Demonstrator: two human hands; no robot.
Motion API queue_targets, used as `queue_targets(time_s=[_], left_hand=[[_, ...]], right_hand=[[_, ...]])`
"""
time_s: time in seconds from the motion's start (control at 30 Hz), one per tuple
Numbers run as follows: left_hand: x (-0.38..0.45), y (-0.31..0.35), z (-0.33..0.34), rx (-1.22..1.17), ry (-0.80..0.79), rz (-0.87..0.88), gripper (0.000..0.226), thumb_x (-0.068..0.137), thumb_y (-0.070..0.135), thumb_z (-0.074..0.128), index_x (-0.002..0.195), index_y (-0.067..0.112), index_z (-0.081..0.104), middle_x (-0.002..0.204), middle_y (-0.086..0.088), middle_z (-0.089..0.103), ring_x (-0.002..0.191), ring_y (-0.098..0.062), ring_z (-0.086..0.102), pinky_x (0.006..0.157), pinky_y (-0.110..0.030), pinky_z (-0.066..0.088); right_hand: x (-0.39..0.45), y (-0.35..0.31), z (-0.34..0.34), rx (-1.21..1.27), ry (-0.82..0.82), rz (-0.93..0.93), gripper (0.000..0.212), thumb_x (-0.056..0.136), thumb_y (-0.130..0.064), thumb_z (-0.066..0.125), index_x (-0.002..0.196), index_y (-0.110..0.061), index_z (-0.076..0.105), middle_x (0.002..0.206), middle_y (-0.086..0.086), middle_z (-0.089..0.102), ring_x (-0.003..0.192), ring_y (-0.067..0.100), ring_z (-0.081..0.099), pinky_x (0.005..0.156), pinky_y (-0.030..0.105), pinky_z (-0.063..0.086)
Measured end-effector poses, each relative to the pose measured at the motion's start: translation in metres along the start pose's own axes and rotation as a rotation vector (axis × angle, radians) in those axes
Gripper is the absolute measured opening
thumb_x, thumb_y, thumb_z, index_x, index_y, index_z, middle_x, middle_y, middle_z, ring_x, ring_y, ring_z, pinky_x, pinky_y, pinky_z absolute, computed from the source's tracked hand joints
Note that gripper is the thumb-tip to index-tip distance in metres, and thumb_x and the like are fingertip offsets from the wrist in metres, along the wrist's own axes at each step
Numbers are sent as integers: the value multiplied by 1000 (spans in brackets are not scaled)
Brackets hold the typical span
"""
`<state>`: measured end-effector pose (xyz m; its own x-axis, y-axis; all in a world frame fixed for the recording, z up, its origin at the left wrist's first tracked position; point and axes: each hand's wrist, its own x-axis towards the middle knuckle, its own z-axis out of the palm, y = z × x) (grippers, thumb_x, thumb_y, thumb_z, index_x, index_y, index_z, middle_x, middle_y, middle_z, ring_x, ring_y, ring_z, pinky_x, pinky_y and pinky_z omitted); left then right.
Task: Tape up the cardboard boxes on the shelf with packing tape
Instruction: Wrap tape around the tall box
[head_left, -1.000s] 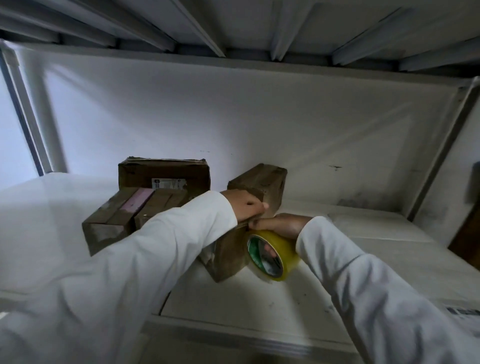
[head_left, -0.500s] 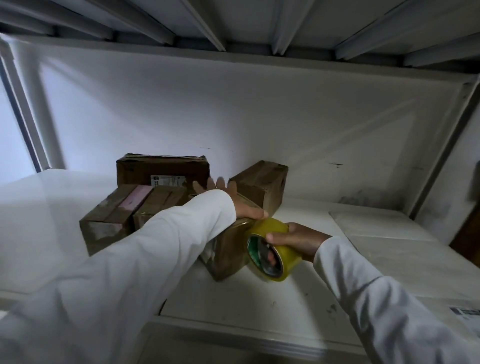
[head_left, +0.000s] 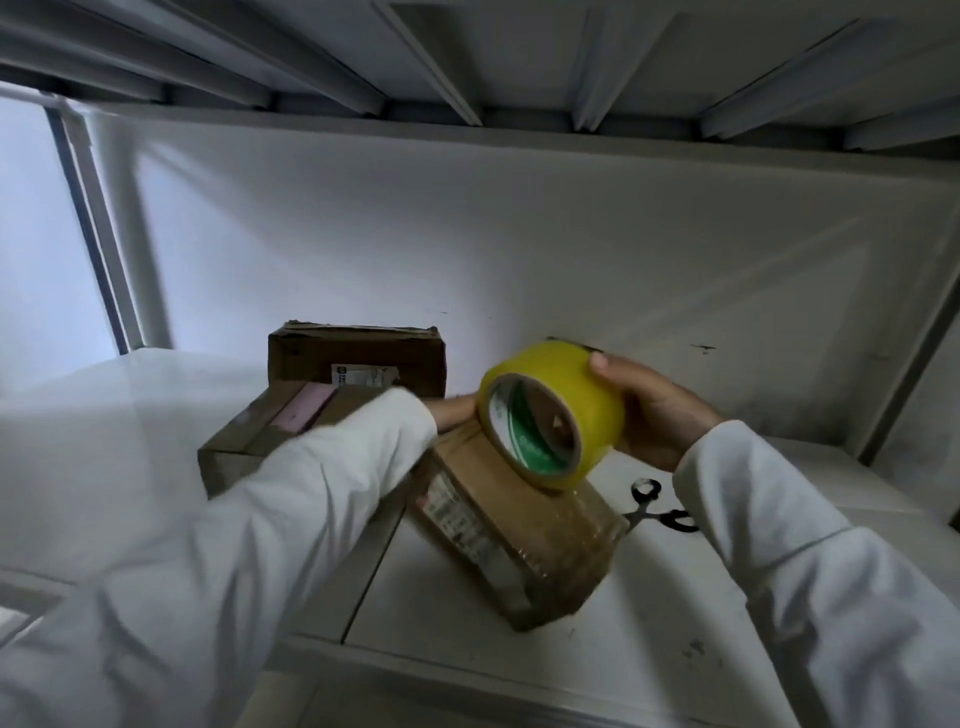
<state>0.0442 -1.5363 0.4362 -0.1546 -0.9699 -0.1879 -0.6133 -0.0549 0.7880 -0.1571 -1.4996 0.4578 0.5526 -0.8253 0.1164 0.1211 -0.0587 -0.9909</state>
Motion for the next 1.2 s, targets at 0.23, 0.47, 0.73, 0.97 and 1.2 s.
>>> queue_targets(time_s=[0.23, 0.47, 0.73, 0.97, 1.2], left_hand=[[15, -33, -7, 124, 108, -194, 40, 101, 30, 42, 132, 5, 51, 135, -13, 51, 122, -30, 50, 100, -31, 37], [27, -59, -8, 298, 108, -224, 38, 104, 22, 33, 132, 2, 49, 138, -14, 48, 126, -32, 45, 106, -34, 34], [29, -52, -4, 392, 72, -156, 40, 103, 30, 34, 135, 12, 48, 141, -14, 47, 126, -31, 45, 110, -39, 32], [21, -34, 10, 689, 134, -253, 52, 104, 37, 21, 143, 5, 36, 149, -16, 36, 136, -30, 35, 111, -36, 25], [15, -27, 22, 829, 185, -248, 42, 103, 25, 27, 140, 12, 42, 144, -13, 43, 131, -29, 43, 110, -43, 35]], right_hand=[[39, 32, 20, -361, 340, 88, 52, 95, -51, 39, 126, -13, 56, 113, 6, 66, 103, 22, 63, 98, 40, 47], [64, 43, 40, -536, 375, 70, 44, 98, -53, 26, 91, -24, 58, 81, -5, 56, 80, 6, 55, 74, 19, 40], [61, 15, 40, -796, 232, 154, 52, 96, -57, 25, 107, -17, 55, 108, 5, 57, 93, 19, 55, 85, 29, 38], [21, -26, 18, -1214, 219, 337, 46, 93, -56, 39, 74, -21, 62, 81, 3, 61, 77, 18, 56, 84, 33, 42], [-12, 0, -3, -1277, 272, 670, 37, 97, -45, 38, 79, -17, 55, 86, 4, 57, 72, 16, 51, 78, 29, 37]])
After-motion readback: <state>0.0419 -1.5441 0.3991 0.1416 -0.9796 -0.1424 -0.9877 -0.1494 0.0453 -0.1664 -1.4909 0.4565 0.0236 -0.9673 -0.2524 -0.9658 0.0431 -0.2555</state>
